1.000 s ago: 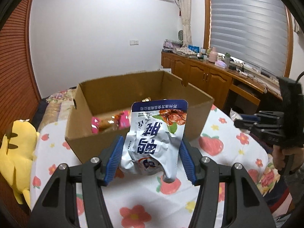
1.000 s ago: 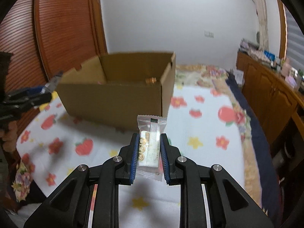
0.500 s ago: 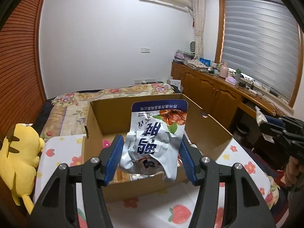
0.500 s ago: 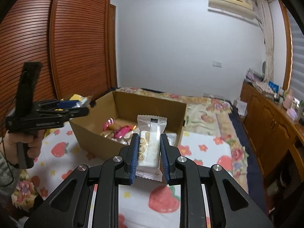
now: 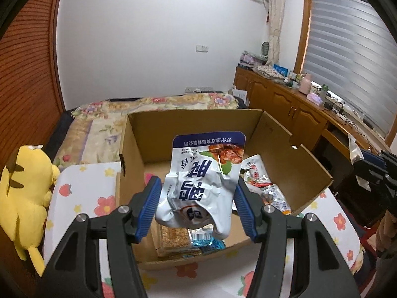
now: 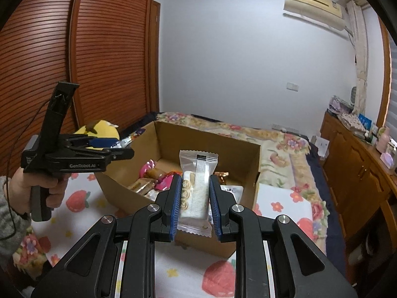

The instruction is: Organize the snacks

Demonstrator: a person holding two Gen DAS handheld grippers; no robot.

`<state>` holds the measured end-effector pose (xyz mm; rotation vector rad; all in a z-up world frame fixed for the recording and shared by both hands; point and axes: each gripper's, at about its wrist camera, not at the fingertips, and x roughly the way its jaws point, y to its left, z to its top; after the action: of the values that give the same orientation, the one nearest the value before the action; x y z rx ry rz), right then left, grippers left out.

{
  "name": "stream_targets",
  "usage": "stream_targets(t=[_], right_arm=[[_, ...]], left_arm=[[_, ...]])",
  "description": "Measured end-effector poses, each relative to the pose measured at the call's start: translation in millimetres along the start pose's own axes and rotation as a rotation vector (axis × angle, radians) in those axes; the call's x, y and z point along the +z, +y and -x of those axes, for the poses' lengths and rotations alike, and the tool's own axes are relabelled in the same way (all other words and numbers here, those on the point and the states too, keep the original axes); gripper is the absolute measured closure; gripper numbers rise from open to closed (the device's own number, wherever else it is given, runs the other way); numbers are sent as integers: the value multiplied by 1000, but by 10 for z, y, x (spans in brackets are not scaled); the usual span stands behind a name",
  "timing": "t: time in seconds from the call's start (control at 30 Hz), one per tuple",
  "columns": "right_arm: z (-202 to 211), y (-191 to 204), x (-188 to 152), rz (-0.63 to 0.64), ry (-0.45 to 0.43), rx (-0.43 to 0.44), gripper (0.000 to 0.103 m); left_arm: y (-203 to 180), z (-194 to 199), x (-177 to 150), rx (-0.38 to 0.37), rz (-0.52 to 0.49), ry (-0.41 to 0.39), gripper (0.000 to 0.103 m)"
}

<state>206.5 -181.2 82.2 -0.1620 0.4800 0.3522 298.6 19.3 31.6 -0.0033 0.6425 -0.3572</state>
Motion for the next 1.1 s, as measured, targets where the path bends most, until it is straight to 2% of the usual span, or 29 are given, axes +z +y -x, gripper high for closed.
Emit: stream_targets(t=[0.27,0.5,0.97,1.1], right_arm=[[-476,-12,36,-4,46,-35,83],[-867,67,-26,24,105,-59,83],[-1199,-7,-160,-45,183,-30,82],[-1186,-44,-172,-69,179,-20,76]], left_arm=[[84,-172,6,5,55,26,45],[-21,-244,-22,12,28,49,46],[-43,-230,-49,30,8,39,46],[-54,-210,-64,38,4,27,46]])
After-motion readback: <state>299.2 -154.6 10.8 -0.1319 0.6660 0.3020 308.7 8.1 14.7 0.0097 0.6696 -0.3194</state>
